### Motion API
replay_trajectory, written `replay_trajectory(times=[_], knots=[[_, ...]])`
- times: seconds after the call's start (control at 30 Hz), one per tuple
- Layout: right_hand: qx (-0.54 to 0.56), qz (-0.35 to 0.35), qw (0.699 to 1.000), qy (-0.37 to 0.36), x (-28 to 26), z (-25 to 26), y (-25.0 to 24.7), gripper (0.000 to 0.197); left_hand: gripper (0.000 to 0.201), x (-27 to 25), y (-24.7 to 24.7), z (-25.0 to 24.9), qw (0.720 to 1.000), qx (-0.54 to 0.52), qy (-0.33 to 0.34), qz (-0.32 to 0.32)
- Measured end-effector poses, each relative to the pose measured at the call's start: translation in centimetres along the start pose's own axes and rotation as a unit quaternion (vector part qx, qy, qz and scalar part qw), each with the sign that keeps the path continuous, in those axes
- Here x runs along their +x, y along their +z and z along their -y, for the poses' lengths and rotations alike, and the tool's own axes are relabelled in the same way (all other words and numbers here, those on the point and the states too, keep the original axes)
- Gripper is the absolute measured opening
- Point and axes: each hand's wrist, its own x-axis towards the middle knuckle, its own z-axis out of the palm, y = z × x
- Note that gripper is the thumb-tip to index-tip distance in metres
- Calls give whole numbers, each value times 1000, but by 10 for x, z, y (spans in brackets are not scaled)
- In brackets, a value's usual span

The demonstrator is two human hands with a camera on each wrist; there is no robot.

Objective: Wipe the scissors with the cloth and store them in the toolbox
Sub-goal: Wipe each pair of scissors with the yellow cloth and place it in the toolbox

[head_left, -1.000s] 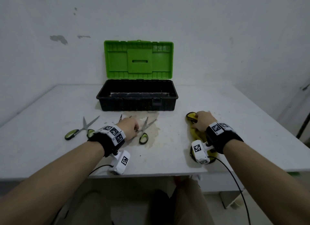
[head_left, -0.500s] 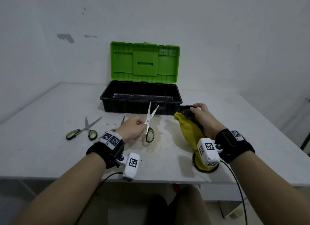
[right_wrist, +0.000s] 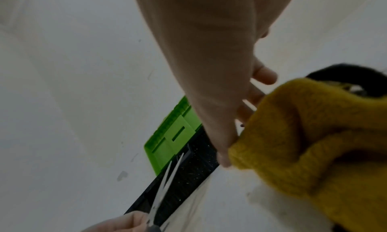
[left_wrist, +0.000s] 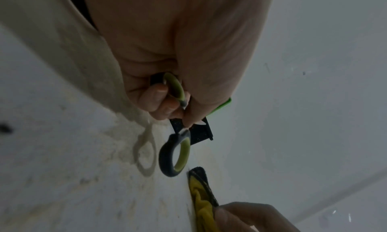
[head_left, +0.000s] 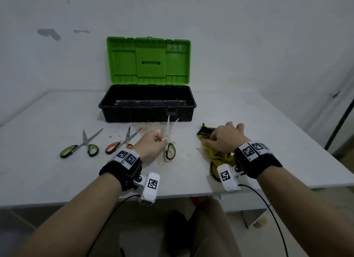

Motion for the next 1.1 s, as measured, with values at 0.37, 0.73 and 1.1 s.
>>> replay_trajectory(times=[0.37,0.73,1.1], knots=[[217,-186,958,-8,-3,3,-13,30,21,-6,4,-10,996,46,67,-26],[235,-263,932,-82,-14,29,-31,21,22,-14,-15,-13,994,40,92,-30],[295,-101,925,-215,-3,44,-14,22,20,-9,-5,-9,992,48,115,-31]])
